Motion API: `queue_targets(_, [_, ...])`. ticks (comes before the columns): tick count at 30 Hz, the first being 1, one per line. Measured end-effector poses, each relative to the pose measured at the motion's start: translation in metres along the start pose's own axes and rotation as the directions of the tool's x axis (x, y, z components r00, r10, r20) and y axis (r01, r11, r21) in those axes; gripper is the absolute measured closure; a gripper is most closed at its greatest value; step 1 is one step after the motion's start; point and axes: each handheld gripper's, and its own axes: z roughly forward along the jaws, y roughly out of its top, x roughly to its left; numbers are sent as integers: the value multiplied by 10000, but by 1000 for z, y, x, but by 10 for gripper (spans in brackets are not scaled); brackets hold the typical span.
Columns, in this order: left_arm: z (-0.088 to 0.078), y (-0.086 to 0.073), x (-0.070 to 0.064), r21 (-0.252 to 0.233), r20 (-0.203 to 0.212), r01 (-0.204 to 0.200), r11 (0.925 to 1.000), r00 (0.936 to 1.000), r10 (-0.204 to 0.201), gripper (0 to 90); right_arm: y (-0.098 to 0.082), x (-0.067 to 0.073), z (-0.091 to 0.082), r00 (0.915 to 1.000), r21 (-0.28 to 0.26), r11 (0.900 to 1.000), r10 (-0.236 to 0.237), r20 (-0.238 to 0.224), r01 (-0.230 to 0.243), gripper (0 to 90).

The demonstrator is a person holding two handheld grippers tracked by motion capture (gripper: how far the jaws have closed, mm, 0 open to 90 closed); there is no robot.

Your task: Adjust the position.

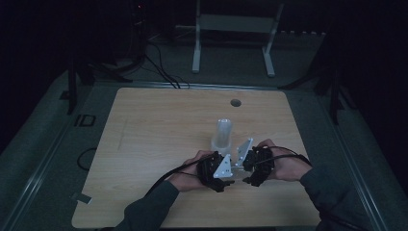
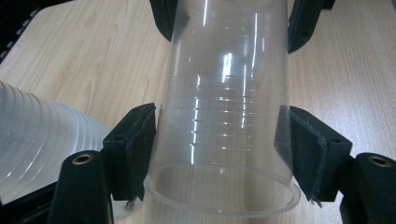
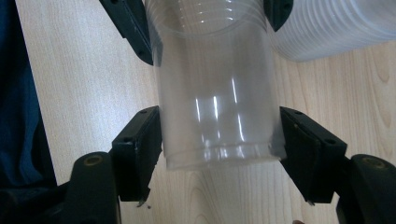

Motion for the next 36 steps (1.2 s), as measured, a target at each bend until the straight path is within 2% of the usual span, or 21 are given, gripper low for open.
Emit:
queue_targets(6, [-1,2,-1,-202,72,22,9998,10000,-21,301,1,2,4,9999,165,9999,3,-141,-1,357])
queue_targets(11, [-1,2,-1,-151,103,-44,9999,9999,45,299,0,2,4,9996,190,9998,48,-284,-42,399])
queue_targets(16, [-1,3,-2,-175,127,56,9998,9999,-54,272,-2,2,4,9996,99,9999,80,-279,-77,410])
queue_targets(23, [-3,3,-1,-483,320,522,9975,9982,-507,208,-6,2,4,9994,-152,9996,232,-270,-237,410])
queue_targets(25, [-4,3,0,-516,349,509,9974,9982,-491,203,-7,2,4,9993,-156,9995,284,-262,-288,410])
queue_targets(30, [-6,3,1,-809,382,766,9938,9965,-737,202,-13,2,5,9980,-246,9980,577,-274,-584,410])
queue_targets(36, [-10,3,2,-1076,312,919,9899,9955,-891,207,-18,0,7,9974,-290,9971,699,-188,-705,411])
